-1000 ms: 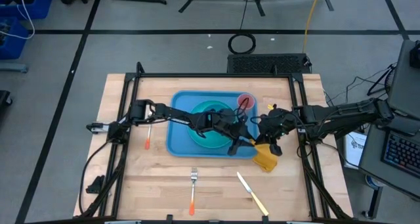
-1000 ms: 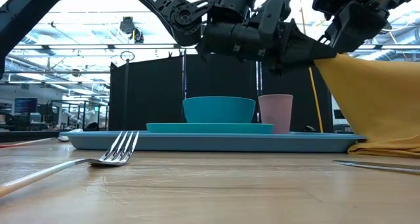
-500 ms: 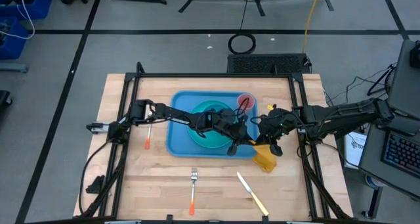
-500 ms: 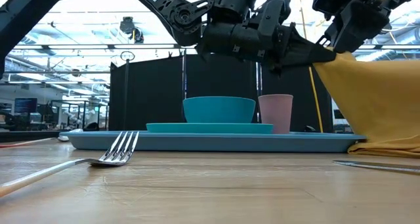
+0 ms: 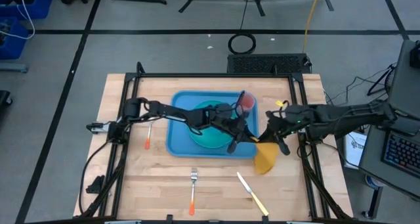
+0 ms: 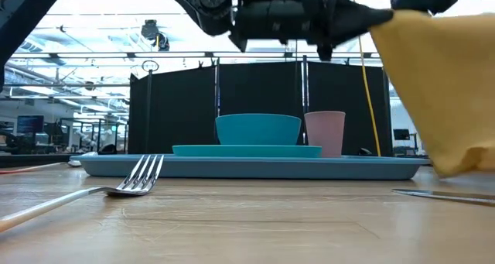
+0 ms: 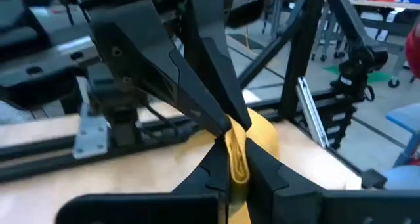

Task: Set up tray
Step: Put the yellow napkin to the left of the green plate on the blue serving tray

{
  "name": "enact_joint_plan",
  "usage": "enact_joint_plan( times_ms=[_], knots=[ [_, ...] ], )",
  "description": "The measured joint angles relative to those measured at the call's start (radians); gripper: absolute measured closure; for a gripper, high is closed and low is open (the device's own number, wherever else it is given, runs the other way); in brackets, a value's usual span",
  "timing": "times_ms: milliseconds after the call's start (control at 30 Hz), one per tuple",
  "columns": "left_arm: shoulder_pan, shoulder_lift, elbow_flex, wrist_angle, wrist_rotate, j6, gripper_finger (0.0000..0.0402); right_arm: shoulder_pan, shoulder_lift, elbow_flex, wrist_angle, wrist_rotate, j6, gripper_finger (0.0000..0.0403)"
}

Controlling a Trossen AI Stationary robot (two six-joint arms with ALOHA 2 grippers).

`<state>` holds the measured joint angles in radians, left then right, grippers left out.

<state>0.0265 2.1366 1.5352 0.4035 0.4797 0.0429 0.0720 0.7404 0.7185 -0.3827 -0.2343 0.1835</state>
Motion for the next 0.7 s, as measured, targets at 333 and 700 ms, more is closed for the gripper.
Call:
enact_joint_plan(
  times_ms=[333, 700],
  knots=[
    [0.037, -0.097, -0.007, -0.177, 0.037, -0.076, 0.0383, 0.002, -0.08, 0.007, 0.126, 0.08, 0.009, 0.0383],
    [0.056, -0.236, -0.004, -0.304, 0.038, -0.071, 0.0383, 0.002, -0.079, 0.006, 0.199, 0.027, -0.088, 0.0387]
  ],
)
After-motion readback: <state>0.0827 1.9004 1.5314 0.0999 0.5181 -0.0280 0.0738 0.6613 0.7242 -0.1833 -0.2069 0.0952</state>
